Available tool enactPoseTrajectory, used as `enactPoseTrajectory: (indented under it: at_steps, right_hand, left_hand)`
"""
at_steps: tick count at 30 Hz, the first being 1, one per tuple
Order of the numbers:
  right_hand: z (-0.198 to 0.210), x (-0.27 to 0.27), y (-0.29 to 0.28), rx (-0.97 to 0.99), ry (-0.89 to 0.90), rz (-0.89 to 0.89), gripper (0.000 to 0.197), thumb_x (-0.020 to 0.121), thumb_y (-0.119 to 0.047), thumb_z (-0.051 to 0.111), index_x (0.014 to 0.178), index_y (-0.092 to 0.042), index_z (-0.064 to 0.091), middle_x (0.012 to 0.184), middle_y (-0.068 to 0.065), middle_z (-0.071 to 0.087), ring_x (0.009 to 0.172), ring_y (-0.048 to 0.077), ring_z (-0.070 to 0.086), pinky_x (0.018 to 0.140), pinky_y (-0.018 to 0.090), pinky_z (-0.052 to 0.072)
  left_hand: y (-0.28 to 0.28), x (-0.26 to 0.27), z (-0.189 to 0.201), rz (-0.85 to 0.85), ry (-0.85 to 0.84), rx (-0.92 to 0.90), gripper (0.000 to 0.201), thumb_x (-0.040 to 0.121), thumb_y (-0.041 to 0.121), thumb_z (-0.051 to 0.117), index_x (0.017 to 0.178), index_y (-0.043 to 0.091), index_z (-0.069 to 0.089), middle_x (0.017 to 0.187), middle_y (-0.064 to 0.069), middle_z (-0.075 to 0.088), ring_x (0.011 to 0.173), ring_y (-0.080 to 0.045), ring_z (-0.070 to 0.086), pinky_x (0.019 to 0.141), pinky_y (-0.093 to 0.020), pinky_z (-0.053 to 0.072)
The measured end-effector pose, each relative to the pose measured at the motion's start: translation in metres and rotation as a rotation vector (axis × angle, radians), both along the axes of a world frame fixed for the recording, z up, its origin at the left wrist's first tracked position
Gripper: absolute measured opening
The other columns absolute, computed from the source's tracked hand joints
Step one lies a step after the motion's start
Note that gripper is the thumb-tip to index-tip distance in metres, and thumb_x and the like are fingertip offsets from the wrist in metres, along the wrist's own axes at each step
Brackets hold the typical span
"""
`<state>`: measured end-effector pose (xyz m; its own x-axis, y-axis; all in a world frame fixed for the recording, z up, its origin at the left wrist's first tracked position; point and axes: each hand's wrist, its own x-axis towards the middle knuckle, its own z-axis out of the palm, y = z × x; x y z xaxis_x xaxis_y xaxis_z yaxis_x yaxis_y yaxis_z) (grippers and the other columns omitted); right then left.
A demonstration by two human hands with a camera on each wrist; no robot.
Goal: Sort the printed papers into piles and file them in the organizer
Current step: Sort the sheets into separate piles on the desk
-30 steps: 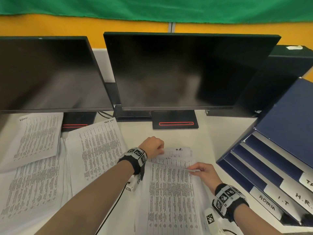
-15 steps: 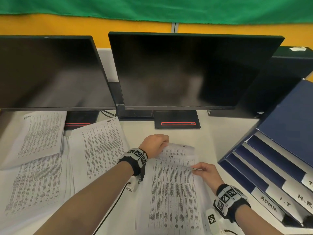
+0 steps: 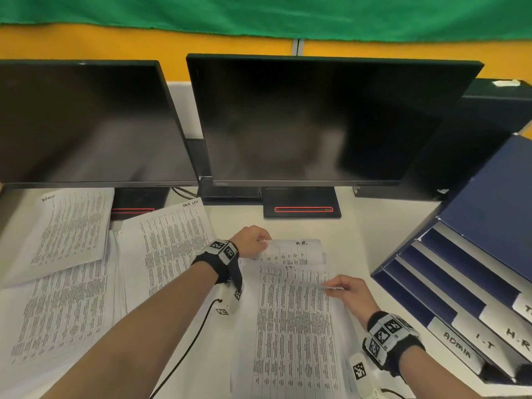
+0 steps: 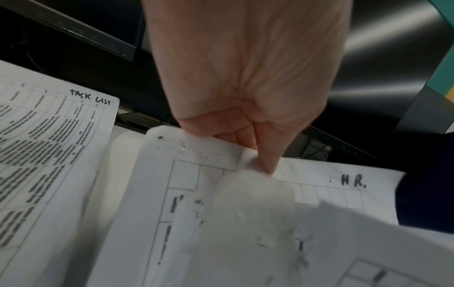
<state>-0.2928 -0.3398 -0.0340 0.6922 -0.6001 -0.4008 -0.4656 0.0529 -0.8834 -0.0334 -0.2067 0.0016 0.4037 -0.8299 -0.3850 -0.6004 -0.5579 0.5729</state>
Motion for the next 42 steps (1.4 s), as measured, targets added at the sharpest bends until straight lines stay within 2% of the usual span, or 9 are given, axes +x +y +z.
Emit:
enactPoseTrajectory:
  at_steps: [4, 8, 15, 21, 25, 28, 32, 37, 42]
  right_hand:
    - [0.001, -0.001, 0.000, 0.019, 0.002, -0.017, 0.006, 0.079, -0.002, 0.067, 0.084, -0.004, 0.070, 0.091, 0.010, 0.071, 0.088, 0.018, 0.062, 0.074, 0.017, 0.039]
    - [0.002, -0.002, 0.002, 0.091, 0.012, -0.025, 0.016, 0.088, -0.017, 0.060, 0.102, -0.014, 0.067, 0.098, -0.002, 0.071, 0.087, 0.006, 0.067, 0.066, 0.011, 0.048]
    - [0.005, 0.005, -0.003, 0.077, 0.111, 0.041, 0.021, 0.096, -0.015, 0.046, 0.108, -0.024, 0.060, 0.103, -0.006, 0.064, 0.092, 0.004, 0.059, 0.076, 0.017, 0.042]
    - [0.010, 0.008, -0.007, 0.079, 0.200, 0.036, 0.024, 0.096, -0.019, 0.044, 0.110, -0.014, 0.063, 0.116, 0.005, 0.065, 0.107, 0.020, 0.059, 0.095, 0.032, 0.043]
    - [0.014, 0.009, -0.010, 0.131, 0.208, 0.033, 0.024, 0.095, -0.028, 0.048, 0.116, -0.016, 0.053, 0.122, 0.000, 0.056, 0.115, 0.018, 0.049, 0.110, 0.038, 0.032]
    - [-0.026, 0.004, -0.033, 0.191, 0.214, 0.024, 0.086, 0.066, -0.064, 0.067, 0.133, -0.015, 0.047, 0.138, 0.002, 0.050, 0.125, 0.021, 0.047, 0.111, 0.044, 0.033]
    - [0.012, 0.011, -0.015, 0.234, 0.190, 0.033, 0.033, 0.091, -0.033, 0.051, 0.116, -0.013, 0.061, 0.118, 0.010, 0.066, 0.110, 0.028, 0.060, 0.104, 0.048, 0.040]
    - [0.027, 0.007, -0.006, 0.386, 0.045, 0.046, 0.042, 0.091, -0.051, 0.045, 0.108, -0.020, 0.067, 0.104, 0.003, 0.073, 0.099, 0.020, 0.067, 0.088, 0.036, 0.049]
    - [0.009, 0.001, -0.005, 0.100, 0.052, 0.142, 0.043, 0.065, -0.034, 0.078, 0.097, -0.006, 0.069, 0.102, 0.024, 0.067, 0.099, 0.040, 0.061, 0.097, 0.054, 0.043]
  left_hand:
    - [0.000, -0.004, 0.002, 0.061, 0.026, -0.075, 0.026, 0.092, 0.011, 0.045, 0.113, 0.020, 0.057, 0.097, -0.008, 0.064, 0.077, -0.019, 0.062, 0.067, -0.024, 0.049]
    - [-0.002, -0.007, 0.022, 0.070, -0.239, -0.169, 0.026, 0.097, 0.016, 0.040, 0.116, 0.023, 0.056, 0.097, -0.006, 0.068, 0.082, -0.021, 0.064, 0.079, -0.035, 0.054]
    - [0.006, 0.024, 0.127, 0.134, -0.619, -0.634, 0.016, 0.095, 0.015, 0.047, 0.103, 0.016, 0.061, 0.092, -0.003, 0.069, 0.083, -0.022, 0.065, 0.077, -0.037, 0.053]
    - [0.040, 0.082, 0.163, 0.450, -0.281, -0.719, 0.017, 0.094, 0.018, 0.052, 0.103, 0.016, 0.066, 0.096, 0.003, 0.066, 0.092, -0.009, 0.060, 0.087, -0.024, 0.045]
    - [0.057, 0.089, 0.133, 0.260, -0.124, -0.497, 0.009, 0.092, 0.014, 0.057, 0.096, 0.016, 0.065, 0.093, -0.007, 0.070, 0.082, -0.012, 0.064, 0.085, -0.029, 0.049]
    - [0.051, 0.056, 0.092, 0.052, -0.061, -0.311, 0.011, 0.092, 0.012, 0.057, 0.098, 0.013, 0.066, 0.095, -0.004, 0.068, 0.084, -0.014, 0.063, 0.090, -0.036, 0.049]
    - [0.035, -0.002, 0.032, -0.034, -0.077, -0.160, 0.022, 0.094, 0.017, 0.049, 0.105, 0.014, 0.068, 0.107, -0.002, 0.069, 0.092, -0.014, 0.062, 0.087, -0.026, 0.047]
    - [0.020, -0.041, -0.010, 0.037, -0.039, -0.148, 0.025, 0.094, 0.018, 0.046, 0.109, 0.013, 0.066, 0.113, -0.005, 0.068, 0.097, -0.021, 0.064, 0.083, -0.023, 0.043]
    - [0.010, -0.053, -0.014, 0.103, 0.021, -0.227, 0.031, 0.096, 0.036, 0.046, 0.081, 0.016, 0.065, 0.079, 0.000, 0.064, 0.072, -0.016, 0.057, 0.067, -0.026, 0.039]
